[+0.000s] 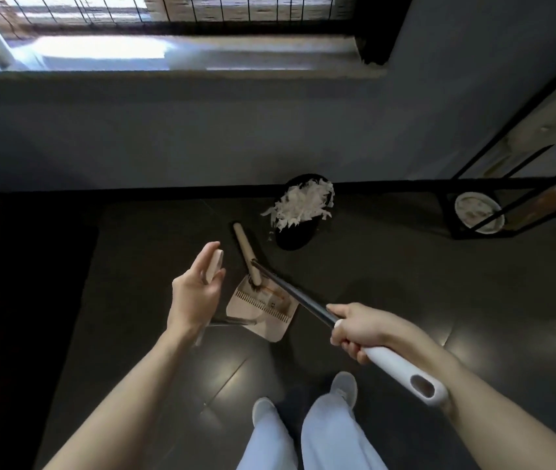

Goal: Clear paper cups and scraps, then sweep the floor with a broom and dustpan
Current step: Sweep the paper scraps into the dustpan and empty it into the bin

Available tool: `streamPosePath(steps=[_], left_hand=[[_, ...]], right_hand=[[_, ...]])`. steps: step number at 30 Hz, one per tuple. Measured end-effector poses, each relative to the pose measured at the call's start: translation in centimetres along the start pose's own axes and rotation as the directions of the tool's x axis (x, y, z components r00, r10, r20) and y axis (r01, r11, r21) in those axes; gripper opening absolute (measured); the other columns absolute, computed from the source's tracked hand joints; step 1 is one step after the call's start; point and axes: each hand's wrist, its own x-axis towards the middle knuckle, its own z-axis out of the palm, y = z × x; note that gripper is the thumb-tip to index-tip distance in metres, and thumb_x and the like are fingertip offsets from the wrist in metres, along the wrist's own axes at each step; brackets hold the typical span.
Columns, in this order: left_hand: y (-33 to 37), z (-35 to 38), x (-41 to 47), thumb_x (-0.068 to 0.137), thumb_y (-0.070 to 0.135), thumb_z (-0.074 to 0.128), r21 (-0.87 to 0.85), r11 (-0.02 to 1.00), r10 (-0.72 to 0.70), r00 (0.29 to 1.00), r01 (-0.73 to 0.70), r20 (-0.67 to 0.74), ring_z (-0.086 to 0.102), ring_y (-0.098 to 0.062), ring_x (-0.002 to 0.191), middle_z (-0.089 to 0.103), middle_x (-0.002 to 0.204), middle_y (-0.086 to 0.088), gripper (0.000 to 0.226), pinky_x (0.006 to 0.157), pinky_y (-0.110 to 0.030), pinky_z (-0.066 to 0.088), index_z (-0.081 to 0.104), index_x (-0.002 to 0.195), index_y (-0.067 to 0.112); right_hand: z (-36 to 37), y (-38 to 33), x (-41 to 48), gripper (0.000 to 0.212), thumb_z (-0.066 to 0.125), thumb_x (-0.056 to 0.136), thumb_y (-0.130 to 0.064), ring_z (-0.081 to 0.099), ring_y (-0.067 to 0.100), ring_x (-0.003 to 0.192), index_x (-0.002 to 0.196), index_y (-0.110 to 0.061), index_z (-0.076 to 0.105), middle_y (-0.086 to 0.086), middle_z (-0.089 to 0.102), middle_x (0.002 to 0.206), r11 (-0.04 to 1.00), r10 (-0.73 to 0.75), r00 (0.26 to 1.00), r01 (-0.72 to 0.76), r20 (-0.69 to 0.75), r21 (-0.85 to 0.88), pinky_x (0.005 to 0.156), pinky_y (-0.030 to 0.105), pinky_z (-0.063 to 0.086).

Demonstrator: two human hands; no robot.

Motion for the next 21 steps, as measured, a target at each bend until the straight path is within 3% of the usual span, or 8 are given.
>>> streamPosePath(steps=[5, 12, 16, 21], left_hand=[[-0.2, -2.7, 3.4, 0.092, 0.012, 0.063, -0.006, 1.000, 0.009, 1.000, -0.009, -0.029, 0.060, 0.006, 0.085, 0.063, 0.104, 0.007, 0.048, 0.065, -0.004, 0.045, 0.053, 0.133, 0.036], [-0.4, -5.9, 11.6, 0.091, 0.013, 0.064, 0.008, 1.000, 0.000, 0.999, 0.001, -0.034, 0.062, -0.005, 0.072, 0.067, 0.096, 0.002, 0.049, 0.059, -0.007, 0.047, 0.055, 0.131, 0.039], [-0.5, -7.8, 15.5, 0.091, 0.012, 0.064, 0.011, 1.000, 0.016, 1.000, -0.016, 0.008, 0.063, -0.011, 0.079, 0.066, 0.099, 0.001, 0.050, 0.058, -0.006, 0.048, 0.055, 0.129, 0.042], [-0.4, -10.1, 21.4, 0.091, 0.013, 0.063, 0.011, 0.998, 0.053, 0.994, -0.054, 0.091, 0.064, -0.008, 0.068, 0.067, 0.099, 0.000, 0.057, 0.054, -0.012, 0.050, 0.049, 0.119, 0.061]], right_hand=[[1.1, -5.9, 0.7, 0.078, 0.048, 0.088, 0.003, 0.043, 0.003, 0.034, 0.151, -0.033, 0.020, -0.006, 0.050, 0.039, 0.994, -0.097, 0.994, 0.094, -0.058, -0.051, 0.035, 0.017, 0.037], [1.0, -15.1, 4.4, 0.075, 0.050, 0.091, 0.004, 0.043, 0.005, 0.044, 0.152, -0.029, 0.022, 0.003, 0.050, 0.067, 0.993, -0.119, 0.985, 0.116, -0.125, -0.030, 0.038, 0.018, 0.038], [0.6, -19.0, 5.6, 0.074, 0.052, 0.092, 0.004, 0.043, 0.005, 0.047, 0.152, -0.026, 0.022, 0.004, 0.049, 0.069, 0.994, -0.088, 0.987, 0.096, -0.137, 0.053, 0.037, 0.017, 0.038], [0.5, -22.5, 6.9, 0.067, 0.053, 0.092, 0.006, 0.041, 0.003, 0.036, 0.148, -0.022, 0.030, 0.001, 0.047, 0.054, 0.973, -0.016, 0.990, 0.048, -0.137, 0.227, 0.034, 0.016, 0.035]])
